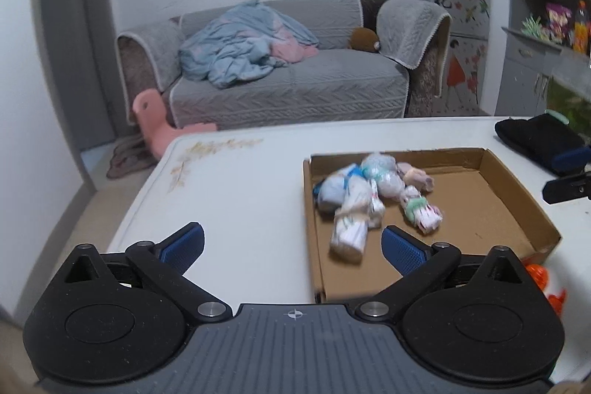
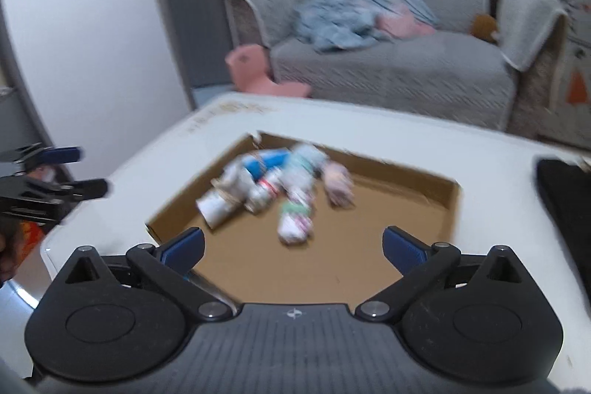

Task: Organize objects
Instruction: 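Move both tools back to the pile of rolled items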

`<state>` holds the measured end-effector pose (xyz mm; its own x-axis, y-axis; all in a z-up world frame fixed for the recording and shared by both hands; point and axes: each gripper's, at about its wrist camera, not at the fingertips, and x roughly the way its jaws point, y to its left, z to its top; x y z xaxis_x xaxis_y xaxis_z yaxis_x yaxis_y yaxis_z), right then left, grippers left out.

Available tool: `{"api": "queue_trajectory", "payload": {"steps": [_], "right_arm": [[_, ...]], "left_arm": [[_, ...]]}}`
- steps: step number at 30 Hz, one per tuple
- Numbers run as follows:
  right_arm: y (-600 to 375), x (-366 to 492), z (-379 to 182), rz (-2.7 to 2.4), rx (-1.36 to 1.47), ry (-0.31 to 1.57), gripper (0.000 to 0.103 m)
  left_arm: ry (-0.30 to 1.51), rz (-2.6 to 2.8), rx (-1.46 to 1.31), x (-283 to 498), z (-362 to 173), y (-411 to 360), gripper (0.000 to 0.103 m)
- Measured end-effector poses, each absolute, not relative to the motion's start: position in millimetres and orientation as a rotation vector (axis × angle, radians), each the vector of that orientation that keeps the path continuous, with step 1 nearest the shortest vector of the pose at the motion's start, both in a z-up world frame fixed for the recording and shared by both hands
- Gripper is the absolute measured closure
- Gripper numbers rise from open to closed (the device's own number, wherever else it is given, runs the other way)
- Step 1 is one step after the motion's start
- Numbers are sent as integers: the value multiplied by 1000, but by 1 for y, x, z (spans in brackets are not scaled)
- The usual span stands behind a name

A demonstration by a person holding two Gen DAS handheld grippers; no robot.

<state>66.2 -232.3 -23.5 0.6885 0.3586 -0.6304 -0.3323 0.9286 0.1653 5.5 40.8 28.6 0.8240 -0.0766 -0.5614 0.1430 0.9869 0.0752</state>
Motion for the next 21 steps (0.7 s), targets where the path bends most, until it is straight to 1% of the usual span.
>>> {"api": "queue_trajectory", "payload": {"steps": [6, 11, 14, 21], "right_arm": [[-248, 18, -38, 396, 137, 720, 0], [-263, -12, -74, 427, 217, 707, 1], [-256, -19, -94, 373, 137, 680, 1], [-228, -17, -123, 380, -10, 696, 1]], "left_arm": [[636, -153, 10, -52, 6, 47, 1], [737, -293, -161, -85, -31, 22, 1], [789, -340, -190, -85, -48, 0, 1], [813, -364, -123, -79, -67, -34, 1]]}}
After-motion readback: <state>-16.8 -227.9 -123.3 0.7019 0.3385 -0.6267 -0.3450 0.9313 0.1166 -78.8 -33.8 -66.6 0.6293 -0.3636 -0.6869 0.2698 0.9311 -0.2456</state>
